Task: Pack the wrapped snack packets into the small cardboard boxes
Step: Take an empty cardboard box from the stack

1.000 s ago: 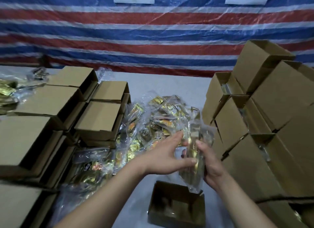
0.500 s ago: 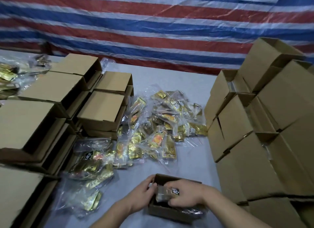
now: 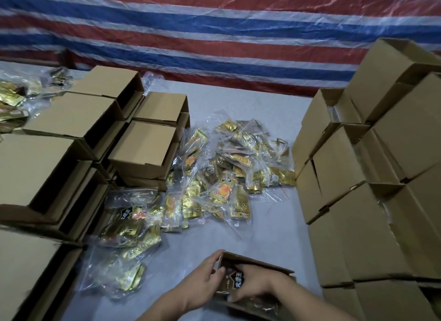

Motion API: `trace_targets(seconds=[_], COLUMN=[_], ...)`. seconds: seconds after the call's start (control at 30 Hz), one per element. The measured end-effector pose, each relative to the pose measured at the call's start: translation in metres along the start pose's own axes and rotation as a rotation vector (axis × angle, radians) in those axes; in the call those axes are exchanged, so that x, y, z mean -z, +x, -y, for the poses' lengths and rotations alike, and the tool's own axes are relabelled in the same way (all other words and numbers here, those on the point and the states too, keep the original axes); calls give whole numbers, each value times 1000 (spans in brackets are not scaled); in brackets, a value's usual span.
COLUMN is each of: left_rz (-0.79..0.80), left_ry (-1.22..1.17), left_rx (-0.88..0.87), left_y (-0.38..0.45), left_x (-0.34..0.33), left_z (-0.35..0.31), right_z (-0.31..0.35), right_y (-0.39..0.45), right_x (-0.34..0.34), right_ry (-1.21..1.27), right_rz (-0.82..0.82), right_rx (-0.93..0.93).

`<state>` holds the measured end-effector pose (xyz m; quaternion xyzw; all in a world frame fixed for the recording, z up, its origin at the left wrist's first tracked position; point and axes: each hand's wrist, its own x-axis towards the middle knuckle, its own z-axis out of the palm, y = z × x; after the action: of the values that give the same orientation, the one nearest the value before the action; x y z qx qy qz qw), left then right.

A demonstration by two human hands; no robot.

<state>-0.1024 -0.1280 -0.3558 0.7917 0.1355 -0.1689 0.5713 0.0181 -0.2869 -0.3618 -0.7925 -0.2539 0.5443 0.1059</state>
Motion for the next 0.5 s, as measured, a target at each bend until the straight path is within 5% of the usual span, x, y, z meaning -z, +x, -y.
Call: trace_targets(seconds=[0.2, 0.37, 0.5], left_rz=[8, -16, -41], left_ry=[-30, 44, 83], left_rx=[6, 65, 52], left_y=[5, 4, 2], left_x=[-6, -8, -8], left_z=[3, 1, 1], right_z=[-4, 7, 14], right_y=[-16, -9, -14], right_x=[-2, -16, -17], right_ry=[-27, -75, 25], right_rz=[-146, 43, -10], right_rx=[-14, -92, -108])
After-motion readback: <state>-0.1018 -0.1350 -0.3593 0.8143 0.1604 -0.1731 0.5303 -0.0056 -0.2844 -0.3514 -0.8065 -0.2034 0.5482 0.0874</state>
